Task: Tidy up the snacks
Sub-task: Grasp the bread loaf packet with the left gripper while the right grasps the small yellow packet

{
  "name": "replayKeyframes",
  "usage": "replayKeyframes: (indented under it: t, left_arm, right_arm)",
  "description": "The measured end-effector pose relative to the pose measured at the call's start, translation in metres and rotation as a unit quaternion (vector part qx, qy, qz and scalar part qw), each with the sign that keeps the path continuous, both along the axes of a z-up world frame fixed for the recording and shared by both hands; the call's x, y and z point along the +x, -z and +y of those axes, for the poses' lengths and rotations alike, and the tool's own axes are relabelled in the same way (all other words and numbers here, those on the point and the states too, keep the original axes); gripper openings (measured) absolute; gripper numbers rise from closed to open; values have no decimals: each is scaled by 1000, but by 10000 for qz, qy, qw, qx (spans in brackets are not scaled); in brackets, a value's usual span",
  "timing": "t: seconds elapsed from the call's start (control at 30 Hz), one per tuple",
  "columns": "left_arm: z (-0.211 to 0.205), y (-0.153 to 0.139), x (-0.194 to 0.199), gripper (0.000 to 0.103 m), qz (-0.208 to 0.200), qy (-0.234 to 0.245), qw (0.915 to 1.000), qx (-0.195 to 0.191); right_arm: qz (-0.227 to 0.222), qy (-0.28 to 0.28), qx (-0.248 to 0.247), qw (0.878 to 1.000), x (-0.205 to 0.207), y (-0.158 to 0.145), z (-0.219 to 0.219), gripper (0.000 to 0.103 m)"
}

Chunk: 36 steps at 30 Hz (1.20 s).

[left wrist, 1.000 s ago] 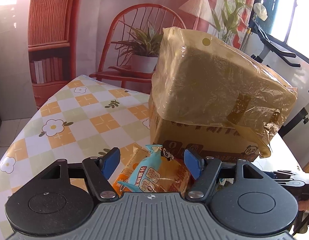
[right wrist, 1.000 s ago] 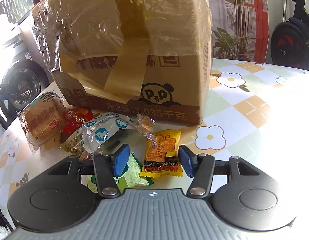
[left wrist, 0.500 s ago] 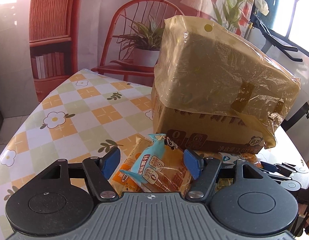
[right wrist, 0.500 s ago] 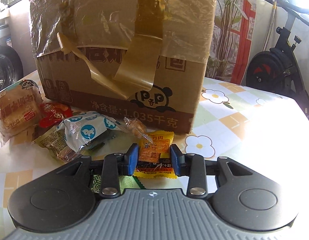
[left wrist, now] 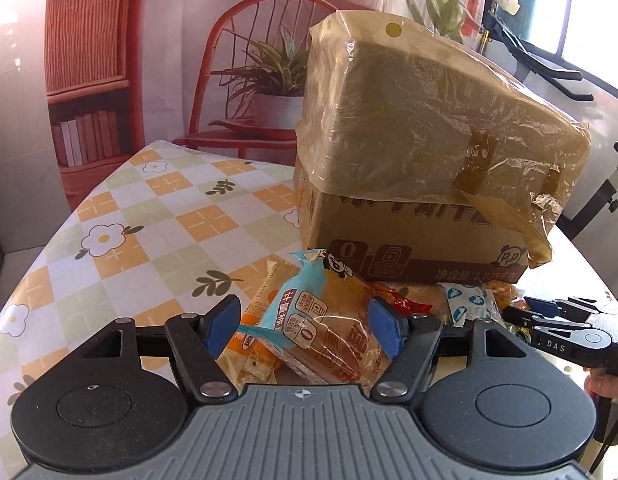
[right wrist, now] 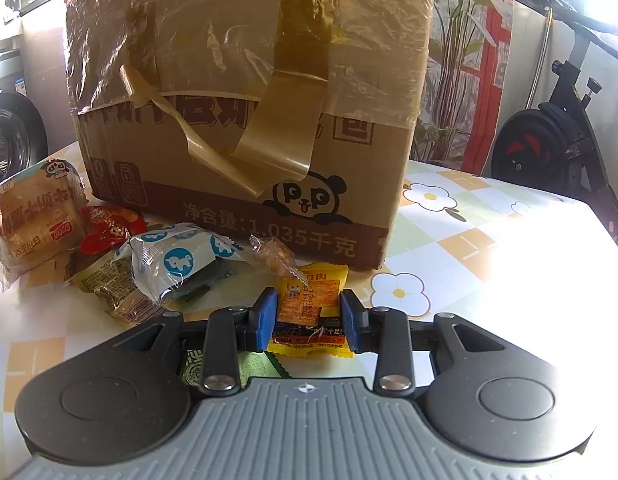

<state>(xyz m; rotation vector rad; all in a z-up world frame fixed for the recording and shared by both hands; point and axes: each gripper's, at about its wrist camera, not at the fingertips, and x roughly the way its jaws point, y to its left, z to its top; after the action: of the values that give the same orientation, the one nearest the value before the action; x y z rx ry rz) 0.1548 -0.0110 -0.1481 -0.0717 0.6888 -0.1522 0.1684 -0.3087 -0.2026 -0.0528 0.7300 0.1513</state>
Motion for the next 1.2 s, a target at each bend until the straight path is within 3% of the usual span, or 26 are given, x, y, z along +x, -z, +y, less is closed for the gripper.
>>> replayKeyframes:
  t: [0.13, 0.3, 0.43, 0.67, 1.07, 1.2]
  left_arm:
    - [-6, 2, 4, 74, -9, 168, 9998, 129]
    - [-26, 8, 12, 83, -93, 313, 9971, 681]
    - [-41, 22, 22, 84, -26, 475, 9920, 1166]
    - [-59, 36, 22, 87, -20, 760, 9828, 1682]
    - [-71, 49, 26, 90, 52, 677, 9726, 2226]
    - [-69, 47, 24, 78, 53, 738, 9754, 2079]
  right_arm:
    - [1, 1, 0, 10000, 0, 0, 0, 36]
    - [7, -54, 23, 10000, 0, 0, 0, 36]
    - [8, -55, 25, 10000, 0, 0, 0, 36]
    - [10, -55, 27, 10000, 0, -1, 0, 36]
    - [11, -53, 28, 10000, 0, 0, 0, 36]
    - [12, -53, 30, 10000, 0, 0, 0, 36]
